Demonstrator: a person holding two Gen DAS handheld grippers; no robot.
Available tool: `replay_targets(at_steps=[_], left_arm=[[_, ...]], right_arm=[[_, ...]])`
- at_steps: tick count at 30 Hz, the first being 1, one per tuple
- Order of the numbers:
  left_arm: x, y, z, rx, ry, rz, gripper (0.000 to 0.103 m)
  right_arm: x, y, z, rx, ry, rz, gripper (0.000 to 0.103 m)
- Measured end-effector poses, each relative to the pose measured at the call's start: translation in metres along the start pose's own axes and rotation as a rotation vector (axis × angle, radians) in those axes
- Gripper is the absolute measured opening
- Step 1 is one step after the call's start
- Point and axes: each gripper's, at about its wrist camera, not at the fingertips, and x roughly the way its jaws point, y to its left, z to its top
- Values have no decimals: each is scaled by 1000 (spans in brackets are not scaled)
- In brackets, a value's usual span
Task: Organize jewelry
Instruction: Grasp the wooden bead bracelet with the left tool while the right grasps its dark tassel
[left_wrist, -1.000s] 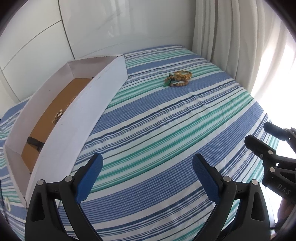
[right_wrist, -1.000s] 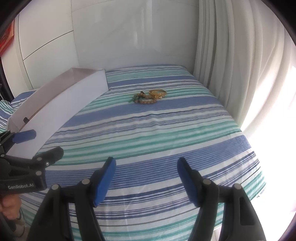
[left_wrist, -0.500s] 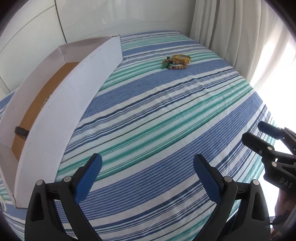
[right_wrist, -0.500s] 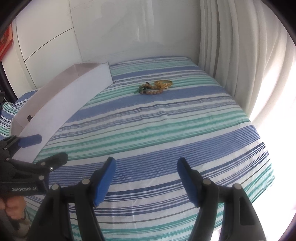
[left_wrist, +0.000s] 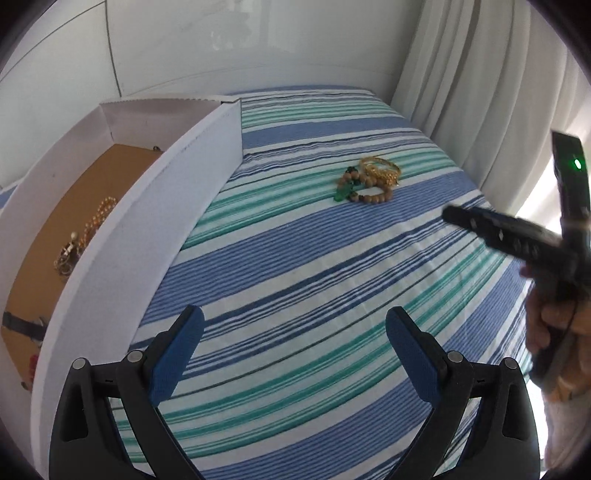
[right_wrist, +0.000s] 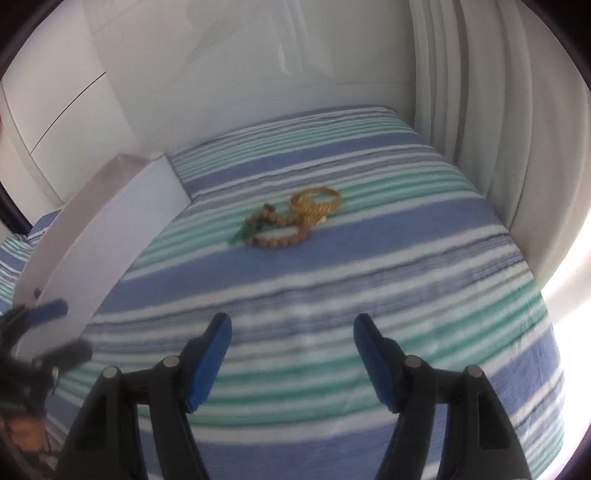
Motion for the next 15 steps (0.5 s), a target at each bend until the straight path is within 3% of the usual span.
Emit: replay_targets(at_steps=[3, 6, 8, 10, 13, 15], left_arm=[[8, 8, -9, -39, 42, -10, 99], [6, 21, -17, -56, 56, 14, 99], [0, 31, -20, -67, 47, 29, 99], [-10, 42, -24, -80, 32, 46, 99], [-27, 56, -28, -94, 2, 57, 99], [-37, 64, -34, -92, -13, 64, 99]], right_arm=[[41, 1, 50, -62, -30, 95, 70], [89, 3, 78, -122, 2, 76, 70], [117, 7, 81, -162, 62, 77, 70], [132, 22, 69, -180, 146, 140, 72], [116, 64, 37, -236, 255, 366, 72], [92, 100, 0, -290, 359, 560, 72]])
